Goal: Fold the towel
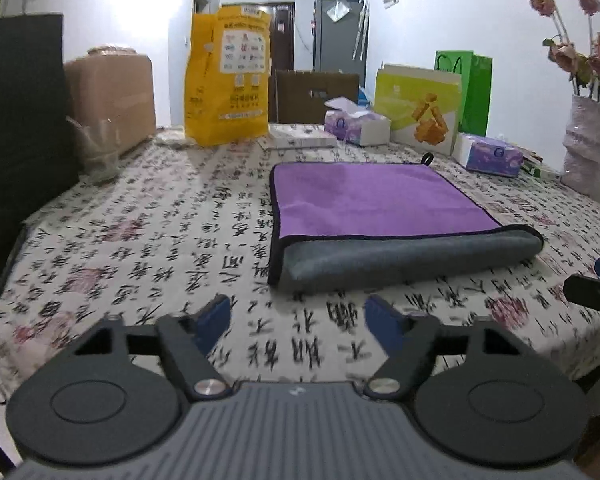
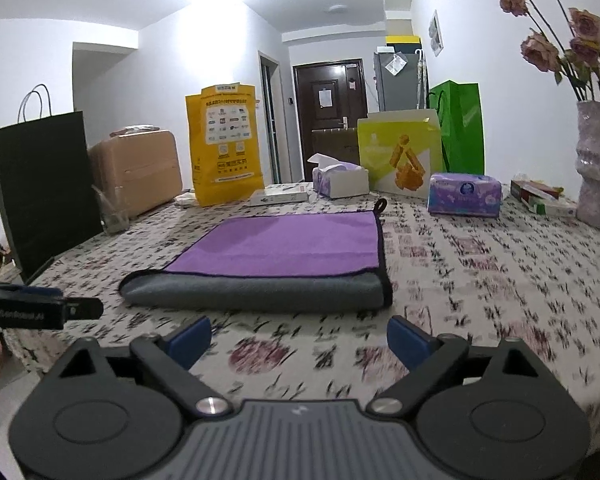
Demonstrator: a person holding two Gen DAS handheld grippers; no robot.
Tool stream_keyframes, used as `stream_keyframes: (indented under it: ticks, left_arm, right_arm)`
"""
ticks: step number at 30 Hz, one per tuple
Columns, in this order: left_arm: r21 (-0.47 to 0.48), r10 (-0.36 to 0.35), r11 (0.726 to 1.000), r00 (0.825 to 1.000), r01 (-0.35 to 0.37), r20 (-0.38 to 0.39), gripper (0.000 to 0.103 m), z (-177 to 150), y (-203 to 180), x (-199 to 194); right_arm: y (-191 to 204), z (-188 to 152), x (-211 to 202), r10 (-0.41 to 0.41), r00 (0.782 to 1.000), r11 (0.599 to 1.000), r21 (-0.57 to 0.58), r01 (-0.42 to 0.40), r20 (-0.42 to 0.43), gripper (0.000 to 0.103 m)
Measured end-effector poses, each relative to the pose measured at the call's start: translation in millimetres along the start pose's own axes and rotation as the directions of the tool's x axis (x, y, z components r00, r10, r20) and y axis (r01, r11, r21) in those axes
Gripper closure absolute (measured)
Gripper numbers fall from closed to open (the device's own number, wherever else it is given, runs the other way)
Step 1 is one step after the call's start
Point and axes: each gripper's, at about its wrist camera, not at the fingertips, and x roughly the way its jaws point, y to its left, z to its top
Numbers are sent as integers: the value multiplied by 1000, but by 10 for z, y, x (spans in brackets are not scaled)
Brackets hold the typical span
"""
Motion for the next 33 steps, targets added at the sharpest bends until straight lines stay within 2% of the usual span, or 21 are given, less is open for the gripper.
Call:
stream_keyframes:
  ticks: [3,10,12,13,15,18,21,23,26,28,33]
  left_arm:
    - [-14,-5,1000,1000,5,-19,39,91,39,198]
    - [-13,-30,999,998,29,-50,55,302,111,577]
    - [-26,-51,998,997,50,-62,70,344,144,654]
    - [-31,-63,998,995,61,-73,74,360,154,691]
    - [-43,-71,997,993,67,-95,79,383,179,748]
    - [-38,-81,996,990,77,-113,80,369,200,787]
    - [-24,-83,996,989,81,-118,78,345,211,790]
    - [-22,-81,997,989,79,-122,75,347,215,798]
    - [-26,-84,996,987,81,-140,76,373,232,822]
    - [-26,-76,997,989,73,-130,94,390,237,808]
    - [16,-56,998,993,58,-101,97,395,176,763]
  right_arm:
    - [-114,97,204,14,1000,1000,2,-14,-17,19]
    - [-402,307,680,16,998,1000,22,-15,-55,31]
    - [-495,360,809,20,998,999,41,-18,-65,32]
    - [-538,380,867,24,997,999,46,-21,-71,33]
    - [-612,402,985,34,995,998,53,-29,-92,50]
    - [-686,390,1106,50,990,997,64,-41,-135,68]
    - [-740,358,1170,64,984,996,74,-53,-165,78]
    - [-746,351,1172,65,984,996,68,-54,-167,81]
    - [-751,358,1164,63,983,997,59,-54,-171,94]
    - [-742,371,1157,60,984,998,41,-54,-170,95]
    - [-701,409,1125,47,987,999,13,-46,-154,96]
